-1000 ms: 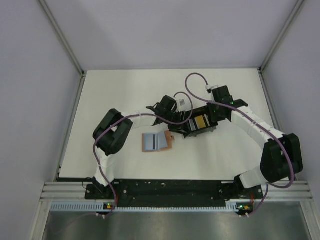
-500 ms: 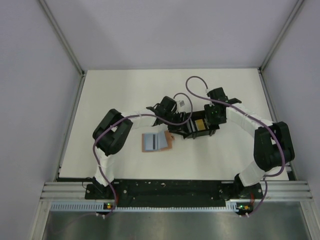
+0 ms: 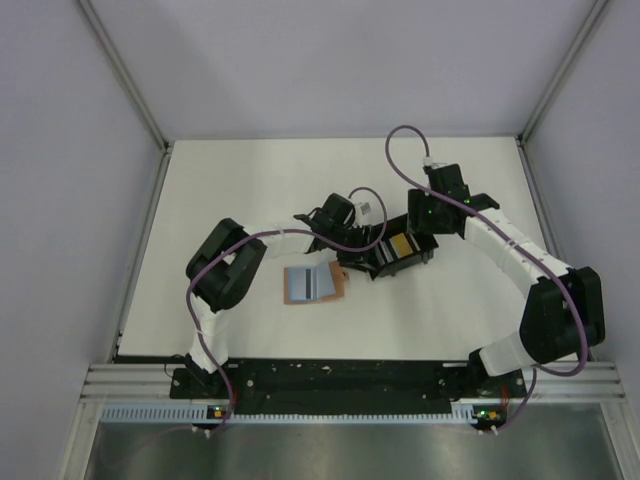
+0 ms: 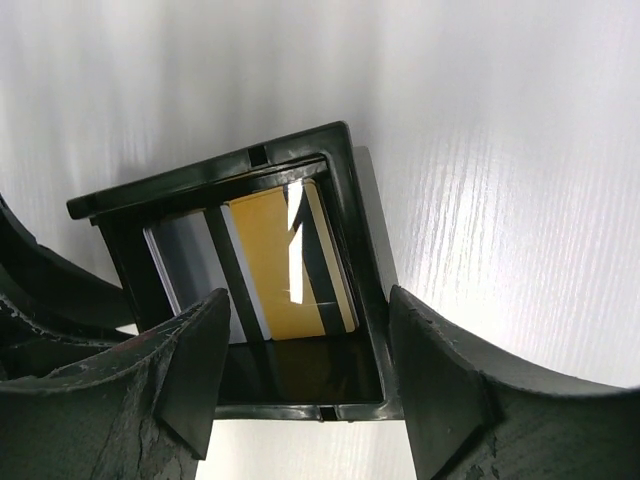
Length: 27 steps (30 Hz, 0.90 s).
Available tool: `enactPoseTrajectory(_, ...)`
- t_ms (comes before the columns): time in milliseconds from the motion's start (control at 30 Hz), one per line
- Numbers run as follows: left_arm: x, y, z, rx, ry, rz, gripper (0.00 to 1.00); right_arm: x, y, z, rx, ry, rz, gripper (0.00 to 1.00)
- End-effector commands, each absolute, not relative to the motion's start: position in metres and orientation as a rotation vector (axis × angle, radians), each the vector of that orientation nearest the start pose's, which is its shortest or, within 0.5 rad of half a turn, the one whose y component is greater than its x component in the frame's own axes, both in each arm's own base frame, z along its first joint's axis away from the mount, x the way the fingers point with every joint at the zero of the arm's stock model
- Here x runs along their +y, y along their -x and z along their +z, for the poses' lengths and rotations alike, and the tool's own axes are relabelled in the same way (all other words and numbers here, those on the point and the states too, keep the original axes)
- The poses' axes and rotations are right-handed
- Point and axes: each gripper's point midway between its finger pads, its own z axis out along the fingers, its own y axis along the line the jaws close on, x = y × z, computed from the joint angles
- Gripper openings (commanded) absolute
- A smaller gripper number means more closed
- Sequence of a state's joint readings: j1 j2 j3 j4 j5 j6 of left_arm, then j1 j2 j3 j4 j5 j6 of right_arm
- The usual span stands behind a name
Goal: Put the credit cards into the card holder
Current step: Place the storage box at the center of the board.
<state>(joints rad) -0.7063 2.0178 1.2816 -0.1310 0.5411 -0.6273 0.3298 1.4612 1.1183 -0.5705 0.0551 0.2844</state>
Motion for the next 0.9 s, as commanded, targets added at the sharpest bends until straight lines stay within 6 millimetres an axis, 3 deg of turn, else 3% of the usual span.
enactPoseTrajectory(0,-0.414,-0.296,0.108,2.414,-0.479,-1.337,0.53,0.129,-0.353,0.136,2.44,0.001,0.224,0.63)
enactPoseTrajectory(100,-0.414,-0.295,0.108,2.416,-0.482,-1.341,0.52,0.121,-0.355,0.132,2.449,-0.013,0.167,0.64)
enactPoseTrajectory(300,-0.415,-0.295,0.11,2.411,-0.485,-1.346,0.53,0.091,-0.355,0.105,2.577,-0.08,0.013,0.66)
enactPoseTrajectory(367,-0.414,-0.294,0.11,2.414,-0.485,-1.345,0.52,0.093,-0.356,0.109,2.565,-0.055,0.042,0.66)
enactPoseTrajectory(567,-0.414,-0.296,0.111,2.41,-0.476,-1.341,0.52,0.125,-0.362,0.142,2.436,0.029,0.288,0.66)
enactPoseTrajectory(633,-0.414,-0.296,0.111,2.411,-0.477,-1.337,0.53,0.127,-0.361,0.137,2.451,0.019,0.304,0.66)
enactPoseTrajectory(867,-0.411,-0.301,0.111,2.405,-0.473,-1.318,0.53,0.123,-0.354,0.091,2.617,0.014,0.237,0.66)
